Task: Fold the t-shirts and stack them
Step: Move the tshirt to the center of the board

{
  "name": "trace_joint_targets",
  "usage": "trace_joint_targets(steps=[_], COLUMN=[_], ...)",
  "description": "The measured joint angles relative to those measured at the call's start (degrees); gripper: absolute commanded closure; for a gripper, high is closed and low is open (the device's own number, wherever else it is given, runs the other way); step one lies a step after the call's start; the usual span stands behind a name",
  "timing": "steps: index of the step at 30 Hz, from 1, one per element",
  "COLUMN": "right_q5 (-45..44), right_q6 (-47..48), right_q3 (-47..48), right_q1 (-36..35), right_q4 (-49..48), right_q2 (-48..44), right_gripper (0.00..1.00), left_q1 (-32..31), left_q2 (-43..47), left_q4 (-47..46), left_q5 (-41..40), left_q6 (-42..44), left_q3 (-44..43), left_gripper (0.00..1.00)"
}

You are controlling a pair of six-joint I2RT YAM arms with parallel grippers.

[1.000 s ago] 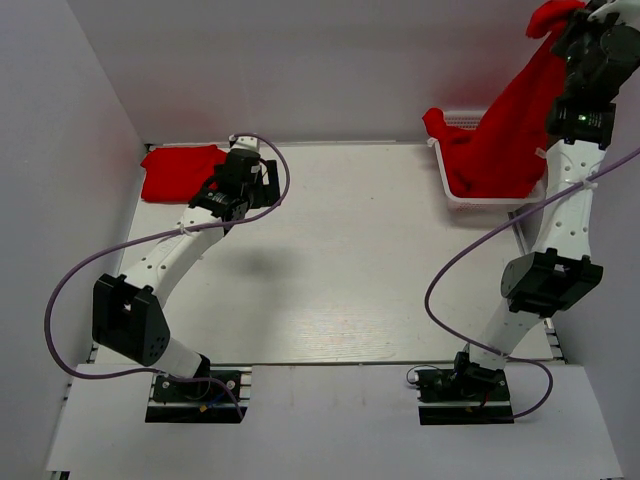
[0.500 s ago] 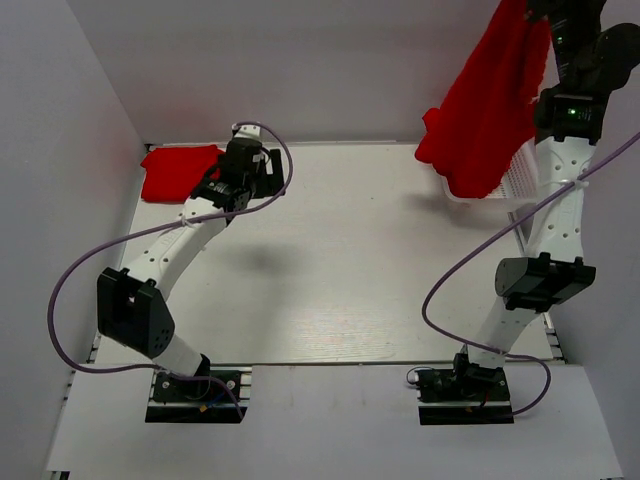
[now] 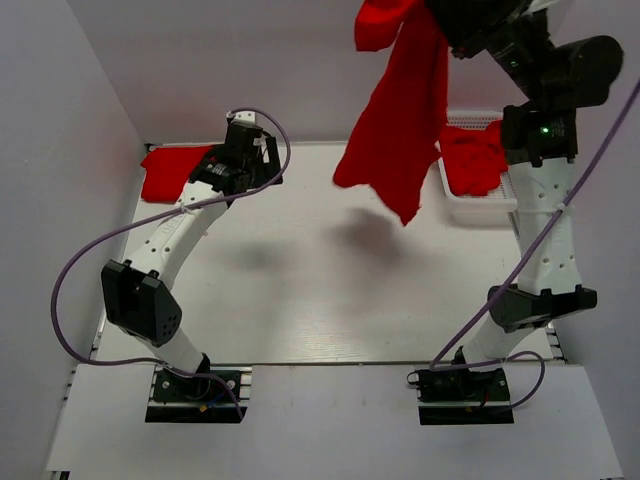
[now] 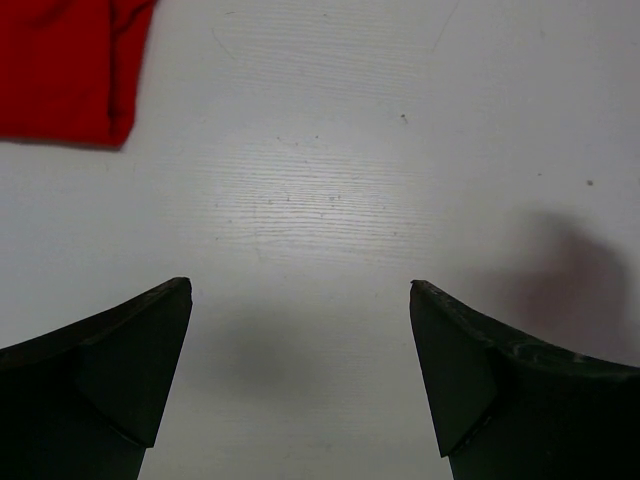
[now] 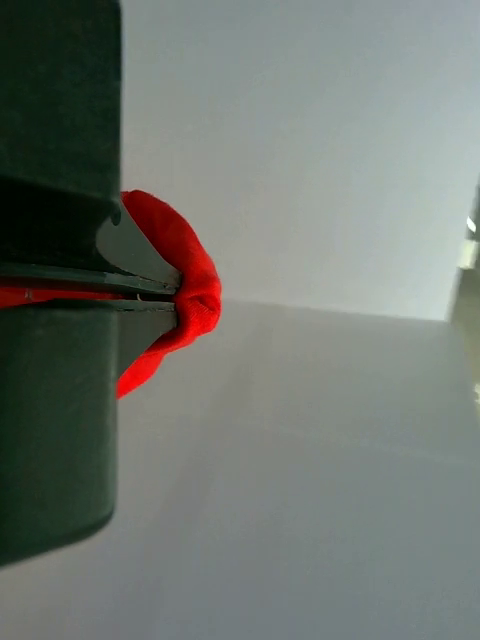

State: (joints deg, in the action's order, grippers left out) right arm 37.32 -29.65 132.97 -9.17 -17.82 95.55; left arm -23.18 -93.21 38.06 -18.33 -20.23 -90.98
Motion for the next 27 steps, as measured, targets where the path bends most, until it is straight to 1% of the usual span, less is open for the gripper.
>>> trace_joint_targets(steps=[3, 5, 6, 10, 13, 15, 17, 20, 27], right_q5=[1.0, 0.3, -0.5, -5.2, -10.8, -14.2, -16.9, -20.1, -24.7], right_q6=[1.3, 3.4, 4.5, 8.6, 10.1, 10.6, 10.7, 10.9, 12.6], right_q3=[-1.0, -5.2, -8.6, -27.8, -42.1, -49.6, -54.8, -58.9, -59.7], right_q1=[-4.2, -6.7, -7.8, -11.5, -13.2, -13.5, -13.6, -13.8, -14.3], right_q4=[3.8, 7.4, 8.7, 13.3, 16.2, 18.3, 20.3, 21.3, 23.0], right_q2=[1.7, 2.2, 2.1, 0.8, 0.6, 0.6, 0.6, 1.0, 6.1], right_gripper=[1.00, 1.00, 1.00, 1.00, 1.00, 1.00, 1.00, 1.00, 1.00], left_q1=[0.2, 0.2, 0.3, 0.3, 0.3, 0.6, 0.7, 0.9, 0.9], left_q2=[1.4, 3.4, 4.8, 11.0, 13.7, 14.2, 14.1, 13.0, 10.2], left_q4=[2.0, 2.8, 3.3, 5.7, 7.3, 7.8, 8.4, 9.2, 9.9], left_q5=[-1.4, -2.8, -3.5, -6.2, -8.1, -8.7, -9.0, -8.9, -6.9], left_q6=[-0.5, -1.0, -1.3, -2.8, -4.3, -4.9, -5.4, -5.7, -5.9], left_q3=[0.4, 1.4, 2.3, 6.1, 8.0, 9.0, 10.3, 11.5, 14.6], left_gripper=[0.00, 0.00, 0.00, 0.00, 0.00, 0.00, 0.00, 0.00, 0.00])
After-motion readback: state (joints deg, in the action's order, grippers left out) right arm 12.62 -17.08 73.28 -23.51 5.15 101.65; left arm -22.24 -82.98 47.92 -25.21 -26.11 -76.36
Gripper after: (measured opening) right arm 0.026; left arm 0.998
